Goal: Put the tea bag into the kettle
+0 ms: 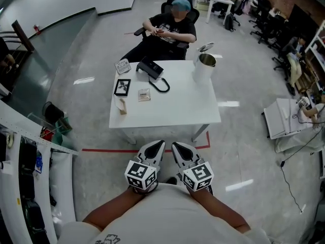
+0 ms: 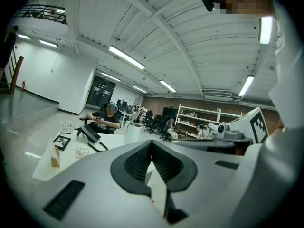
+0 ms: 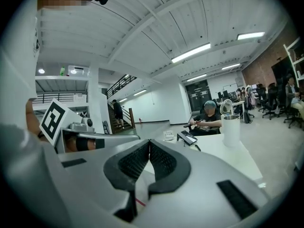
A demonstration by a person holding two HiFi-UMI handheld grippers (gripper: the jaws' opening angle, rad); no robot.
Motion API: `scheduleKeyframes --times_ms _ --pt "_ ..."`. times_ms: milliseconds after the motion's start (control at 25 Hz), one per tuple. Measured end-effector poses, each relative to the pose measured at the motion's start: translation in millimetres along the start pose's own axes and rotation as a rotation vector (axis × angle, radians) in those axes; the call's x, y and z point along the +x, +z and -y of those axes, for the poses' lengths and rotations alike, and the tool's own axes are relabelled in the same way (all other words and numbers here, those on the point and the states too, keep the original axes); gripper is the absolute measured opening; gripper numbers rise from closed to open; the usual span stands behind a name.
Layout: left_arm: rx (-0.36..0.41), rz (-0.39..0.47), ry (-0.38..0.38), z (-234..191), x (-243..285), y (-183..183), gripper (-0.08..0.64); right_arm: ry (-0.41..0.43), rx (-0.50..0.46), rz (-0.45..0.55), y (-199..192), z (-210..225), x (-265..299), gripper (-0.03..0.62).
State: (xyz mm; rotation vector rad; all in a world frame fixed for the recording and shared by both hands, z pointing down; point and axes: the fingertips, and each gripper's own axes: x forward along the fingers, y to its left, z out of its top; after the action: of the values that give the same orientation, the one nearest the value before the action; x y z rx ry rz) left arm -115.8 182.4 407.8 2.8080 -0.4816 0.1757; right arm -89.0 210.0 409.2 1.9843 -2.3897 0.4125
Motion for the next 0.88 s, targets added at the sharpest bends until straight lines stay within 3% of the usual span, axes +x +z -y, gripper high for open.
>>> scheduleKeyframes --times_ms 400,880 --pt "-0.011 -0.034 -0.062 -31.8 41.8 7.4 0.009 -0.051 0.031 -0.016 5.2 31.7 39.0 0.011" --pt "-0.041 -0.069 -0.043 -142.9 85.3 28.0 0.009 -0.071 0.043 -0.036 20.5 64.5 147.2 0.011"
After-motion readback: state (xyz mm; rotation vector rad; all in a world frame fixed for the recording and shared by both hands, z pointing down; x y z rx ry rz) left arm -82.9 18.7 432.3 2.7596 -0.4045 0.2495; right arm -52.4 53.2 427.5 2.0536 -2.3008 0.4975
